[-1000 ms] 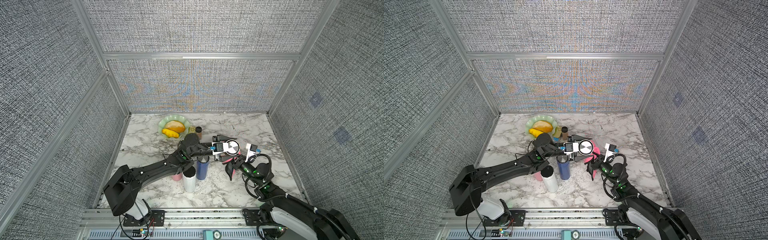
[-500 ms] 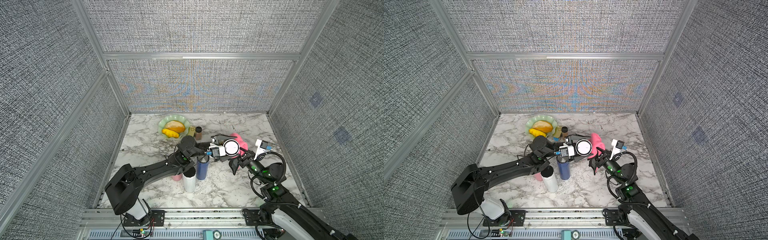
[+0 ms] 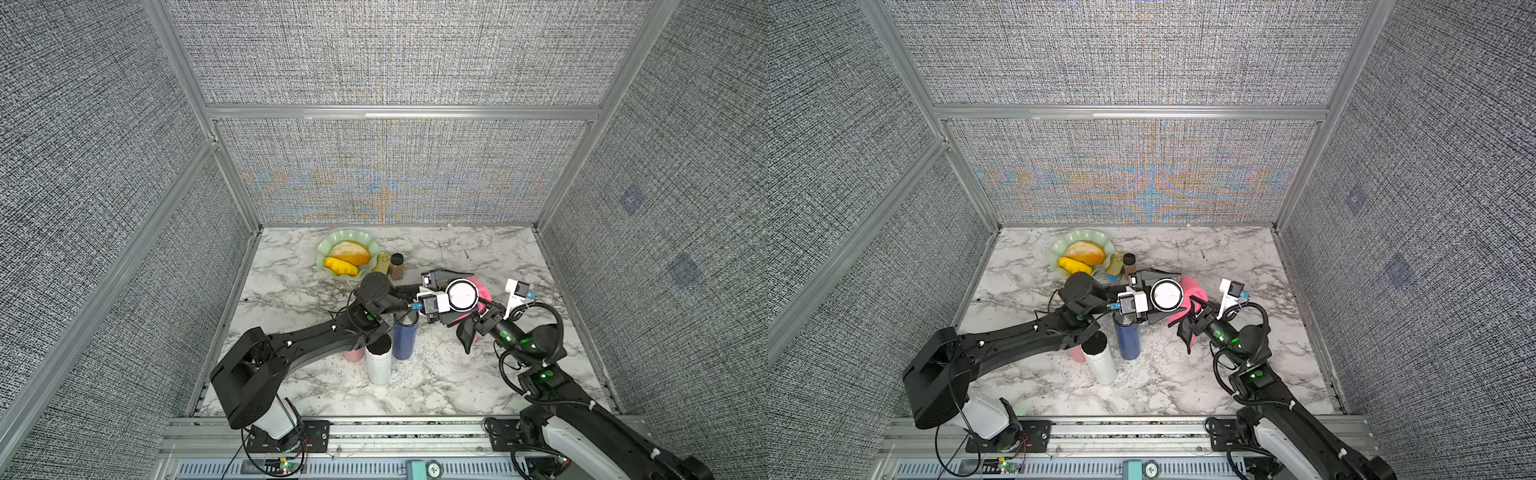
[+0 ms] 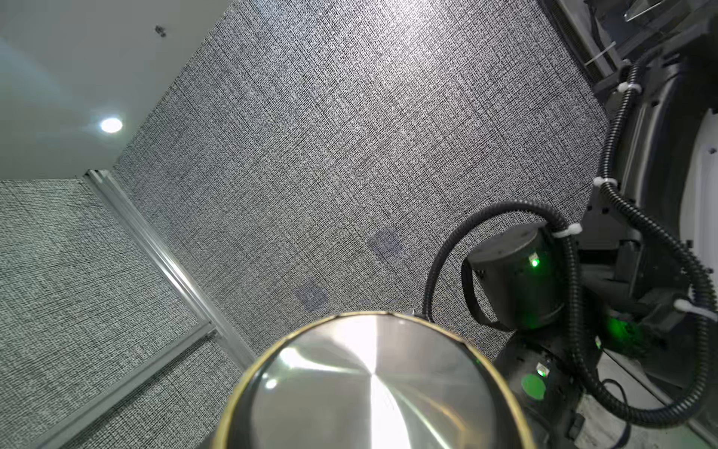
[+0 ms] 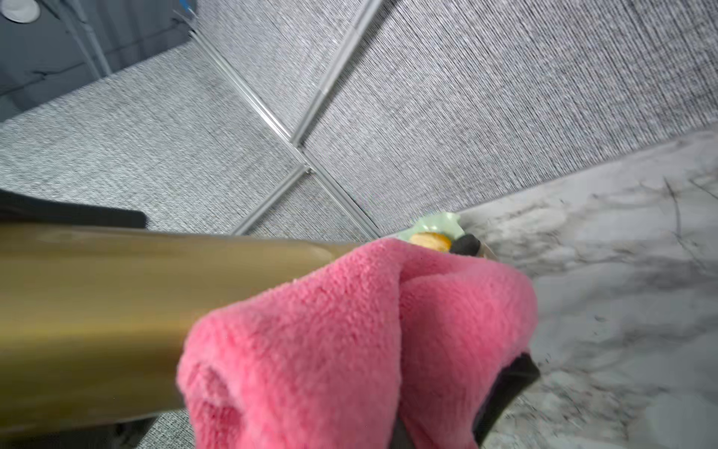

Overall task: Wipe the surface of the thermos
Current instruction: Wipe the dirt from the surface of the thermos.

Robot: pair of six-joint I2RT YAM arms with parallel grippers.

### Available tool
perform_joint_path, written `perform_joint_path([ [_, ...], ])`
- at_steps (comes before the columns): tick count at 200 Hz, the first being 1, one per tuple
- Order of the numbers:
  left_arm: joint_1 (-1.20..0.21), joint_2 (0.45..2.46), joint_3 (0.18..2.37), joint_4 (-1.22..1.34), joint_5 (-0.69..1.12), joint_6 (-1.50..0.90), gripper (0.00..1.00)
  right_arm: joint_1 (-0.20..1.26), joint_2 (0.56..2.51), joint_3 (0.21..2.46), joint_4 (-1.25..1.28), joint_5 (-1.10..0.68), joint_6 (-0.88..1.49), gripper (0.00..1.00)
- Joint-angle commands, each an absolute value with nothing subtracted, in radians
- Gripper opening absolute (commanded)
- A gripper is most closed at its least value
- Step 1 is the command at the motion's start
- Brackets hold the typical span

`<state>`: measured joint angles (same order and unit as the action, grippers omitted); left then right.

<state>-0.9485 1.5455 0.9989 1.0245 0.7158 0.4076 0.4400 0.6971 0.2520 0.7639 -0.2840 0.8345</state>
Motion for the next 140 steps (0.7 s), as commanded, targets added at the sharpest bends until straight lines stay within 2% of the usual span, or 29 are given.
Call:
perform_joint_path([
  [1, -0.953, 1.539, 1.0, 1.054, 0.759, 0.401, 0.0, 0.448, 0.675, 0.259, 0.789, -0.336, 0.856, 0.0],
  [50, -0.953, 1.522, 1.005, 1.002, 0.82, 0.399, 0.0, 0.441, 0.794, 0.166, 0.985, -0.308, 0.909, 0.0],
  [77, -0.952, 1.528, 1.007, 0.981, 0.841, 0.406, 0.0, 0.428, 0.778, 0.209, 0.945, -0.33, 0.907, 0.0],
  [120, -0.953, 1.531, 1.009, 0.95, 0.827, 0.438, 0.0, 0.437, 0.631, 0.333, 0.763, -0.379, 0.857, 0.0],
  [140, -0.953, 1.539, 1.02, 0.943, 0.843, 0.433, 0.0, 0.461, 0.646, 0.312, 0.801, -0.378, 0.863, 0.0],
])
